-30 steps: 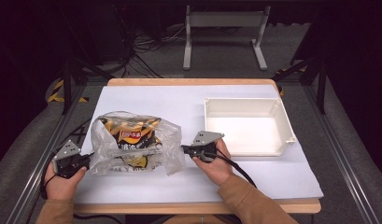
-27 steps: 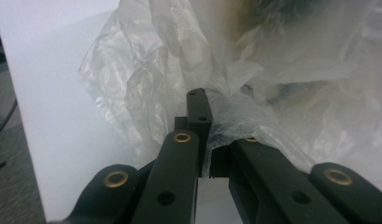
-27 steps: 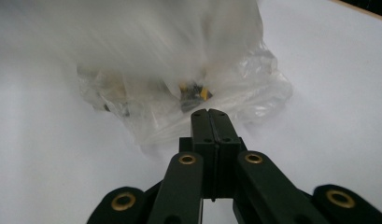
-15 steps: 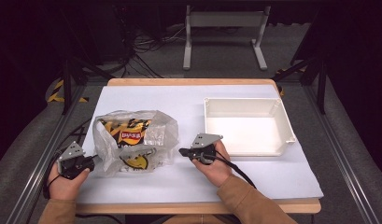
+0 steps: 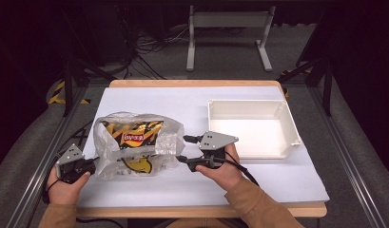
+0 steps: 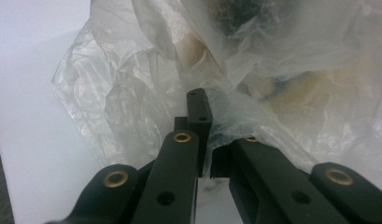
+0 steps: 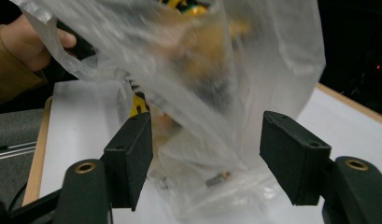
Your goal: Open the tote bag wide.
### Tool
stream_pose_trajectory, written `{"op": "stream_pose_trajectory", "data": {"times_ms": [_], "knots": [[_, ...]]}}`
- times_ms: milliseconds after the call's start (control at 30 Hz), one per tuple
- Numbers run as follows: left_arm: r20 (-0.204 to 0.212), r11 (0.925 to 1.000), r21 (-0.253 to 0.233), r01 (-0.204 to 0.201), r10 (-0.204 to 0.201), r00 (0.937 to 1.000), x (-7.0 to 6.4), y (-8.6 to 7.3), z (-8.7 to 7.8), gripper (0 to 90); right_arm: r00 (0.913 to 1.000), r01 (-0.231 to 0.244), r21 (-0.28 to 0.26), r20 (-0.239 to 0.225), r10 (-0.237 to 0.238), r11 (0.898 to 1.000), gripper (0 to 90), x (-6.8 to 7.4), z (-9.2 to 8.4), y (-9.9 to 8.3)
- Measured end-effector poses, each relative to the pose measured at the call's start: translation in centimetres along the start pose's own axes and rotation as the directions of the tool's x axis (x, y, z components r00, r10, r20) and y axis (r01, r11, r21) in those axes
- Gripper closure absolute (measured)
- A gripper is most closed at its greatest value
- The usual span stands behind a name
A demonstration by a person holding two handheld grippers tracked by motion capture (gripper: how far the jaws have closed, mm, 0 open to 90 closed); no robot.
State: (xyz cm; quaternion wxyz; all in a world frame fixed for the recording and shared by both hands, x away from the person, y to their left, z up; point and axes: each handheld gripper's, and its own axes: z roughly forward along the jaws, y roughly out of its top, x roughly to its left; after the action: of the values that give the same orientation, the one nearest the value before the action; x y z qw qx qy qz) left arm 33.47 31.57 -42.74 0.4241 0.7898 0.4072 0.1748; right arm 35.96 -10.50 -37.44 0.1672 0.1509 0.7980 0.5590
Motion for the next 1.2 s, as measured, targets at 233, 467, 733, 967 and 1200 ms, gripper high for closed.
{"op": "stream_pose_trajectory", "data": {"times_ms": [233, 467, 733, 967, 1200], "knots": [[0.001, 0.9999, -0.011, -0.005, 0.005, 1.0000, -0.1, 0.1, -0.2, 89.6, 0.9998, 0.019, -0.045, -0.004, -0.020, 0.999, 67.9, 0.2, 0.3, 1.1], [0.003, 0.9999, -0.017, -0.003, 0.003, 1.0000, 0.0, 0.0, -0.1, 89.6, 0.9993, 0.030, -0.009, 0.024, -0.029, 1.000, 90.0, -0.3, 0.8, 1.0], [0.012, 0.9996, 0.028, 0.010, -0.011, 0.9999, 0.4, -0.3, 0.7, 89.6, 0.9982, -0.042, 0.104, 0.046, 0.037, 0.994, 90.0, -1.3, 2.7, -1.8], [0.012, 0.9984, 0.054, 0.017, -0.017, 0.9998, 0.6, -0.4, 1.1, 89.6, 0.9967, -0.071, 0.162, 0.050, 0.063, 0.984, 90.0, -1.5, 4.0, -3.3], [0.008, 0.9965, 0.076, 0.034, -0.035, 0.9993, 0.9, -0.7, 1.5, 89.5, 0.9953, -0.090, 0.215, 0.053, 0.081, 0.972, 90.0, -1.4, 5.2, -4.3]]}}
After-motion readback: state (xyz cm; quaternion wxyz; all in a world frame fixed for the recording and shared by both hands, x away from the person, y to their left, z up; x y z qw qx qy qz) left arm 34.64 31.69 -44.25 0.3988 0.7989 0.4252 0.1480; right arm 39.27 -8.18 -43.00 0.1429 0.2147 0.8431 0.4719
